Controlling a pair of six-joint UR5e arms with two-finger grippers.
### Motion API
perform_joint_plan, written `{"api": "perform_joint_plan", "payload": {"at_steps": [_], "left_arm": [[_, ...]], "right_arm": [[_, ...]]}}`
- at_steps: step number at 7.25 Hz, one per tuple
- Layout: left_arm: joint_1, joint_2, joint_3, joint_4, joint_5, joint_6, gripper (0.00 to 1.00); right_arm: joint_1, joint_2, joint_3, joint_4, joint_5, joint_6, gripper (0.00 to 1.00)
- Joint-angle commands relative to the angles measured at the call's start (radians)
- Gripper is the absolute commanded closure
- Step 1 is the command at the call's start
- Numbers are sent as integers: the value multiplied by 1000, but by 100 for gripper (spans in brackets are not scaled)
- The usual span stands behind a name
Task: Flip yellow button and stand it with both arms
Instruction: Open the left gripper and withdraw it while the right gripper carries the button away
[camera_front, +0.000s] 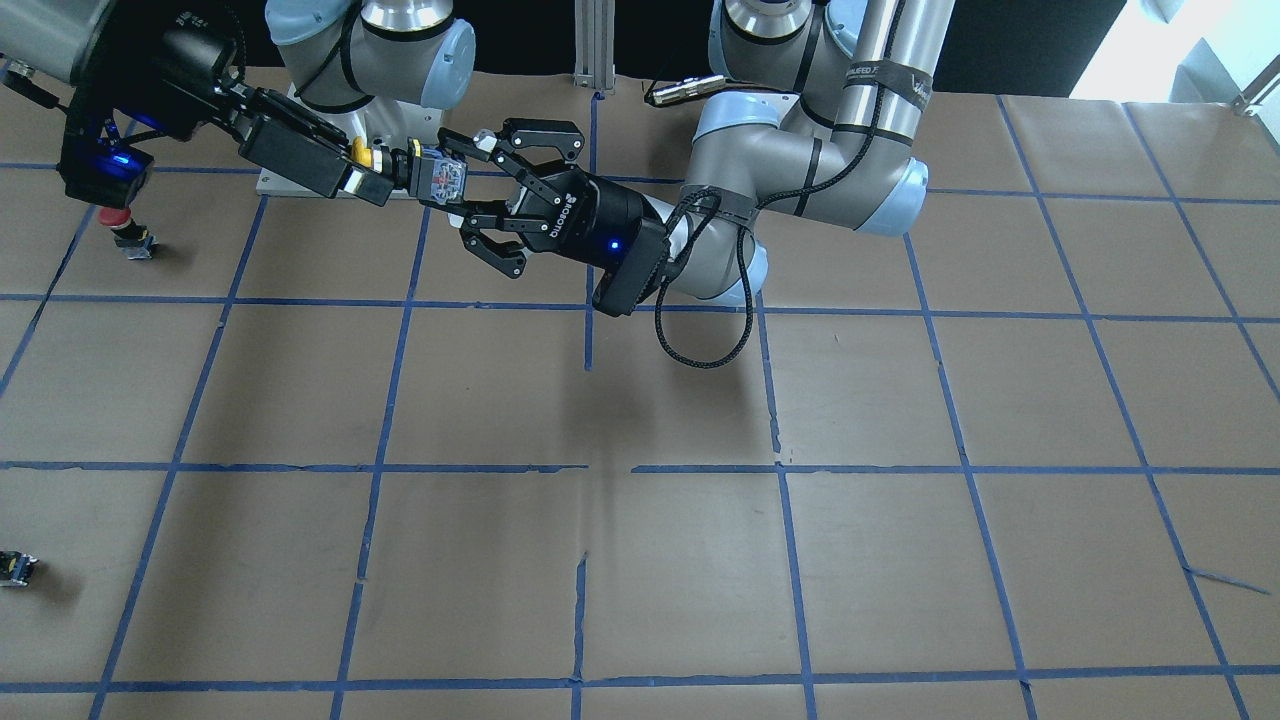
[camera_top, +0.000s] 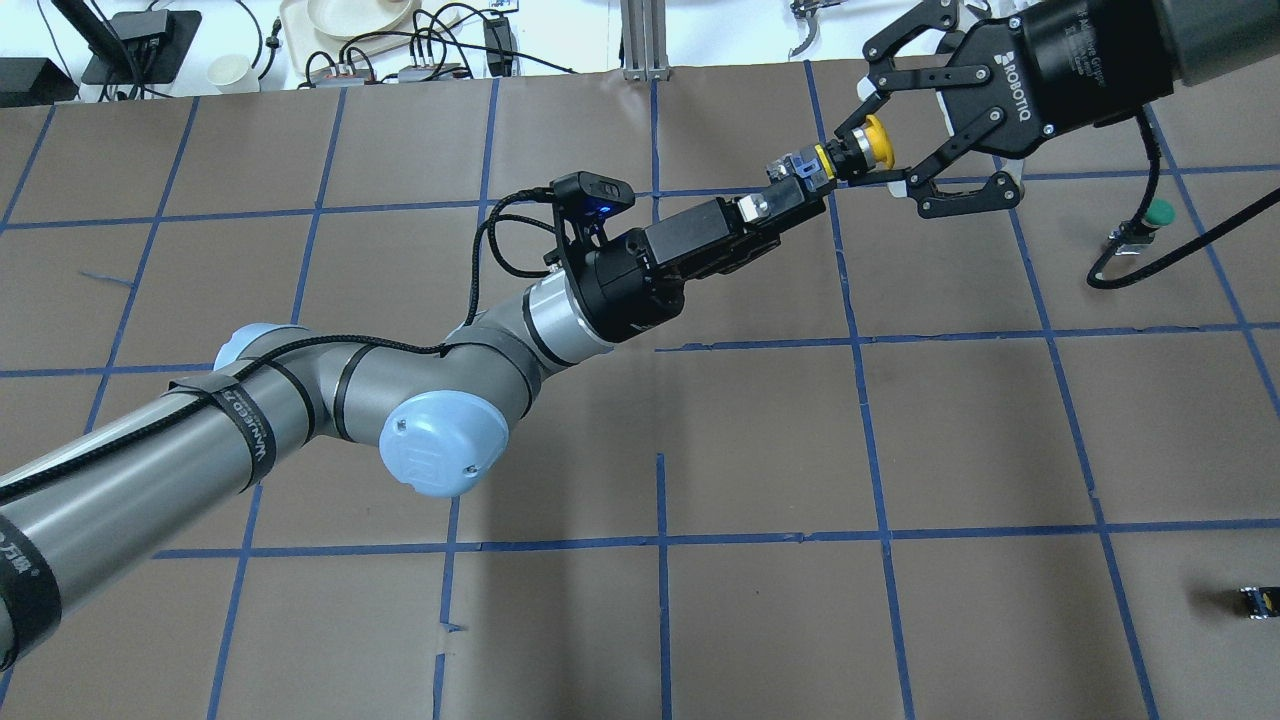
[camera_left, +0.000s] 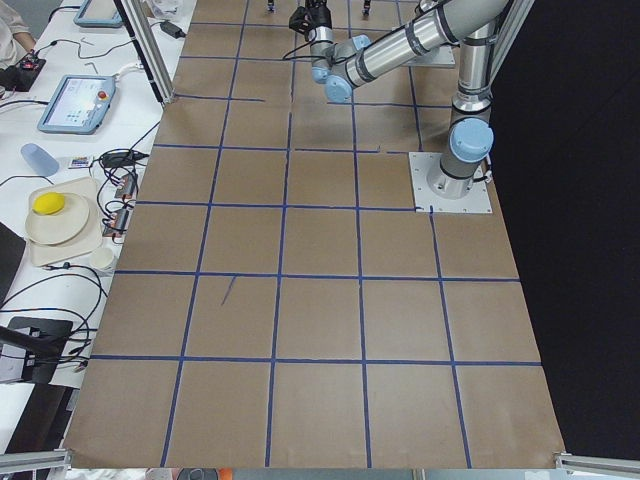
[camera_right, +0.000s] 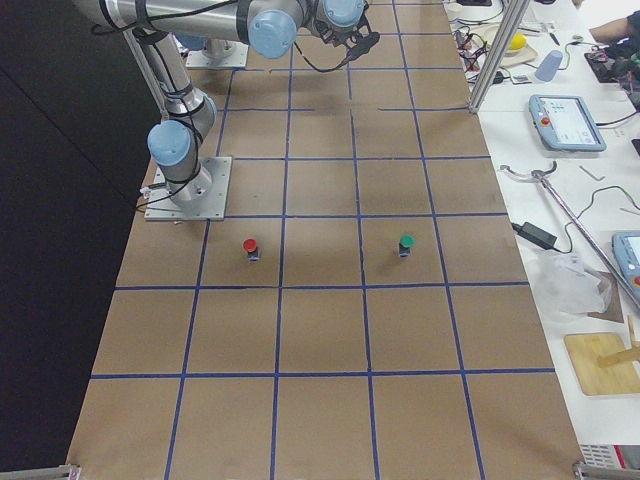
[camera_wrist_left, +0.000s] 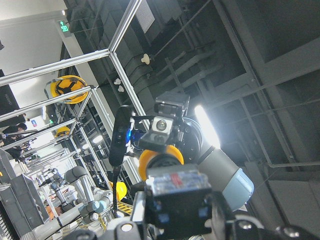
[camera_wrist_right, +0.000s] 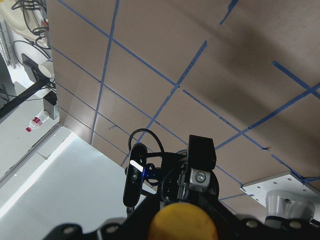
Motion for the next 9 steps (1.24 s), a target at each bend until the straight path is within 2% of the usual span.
{"api": "perform_joint_plan", "payload": {"at_steps": [1, 2, 4, 5, 7, 8, 9], "left_arm": [[3, 16, 29, 33, 25, -7, 0], [15, 22, 80, 35, 188, -60, 0], [81, 48, 212, 38, 583, -211, 0], [104, 68, 301, 46, 813, -286, 0], [105, 93, 474, 41, 1275, -400, 0], [105, 109, 512, 28, 1412, -467, 0], [107, 145, 524, -15, 1585, -618, 0]], "right_arm": [[-1, 1, -12, -5, -6, 2, 91], [-3, 3, -29, -4, -12, 2, 92], [-44, 3, -36, -8, -15, -3, 92], [-78, 3, -38, -10, -17, -18, 92], [-129, 5, -37, -10, -108, -185, 92], [-158, 8, -32, 1, -148, -334, 92], [-196, 11, -26, 2, -199, -456, 92]]}}
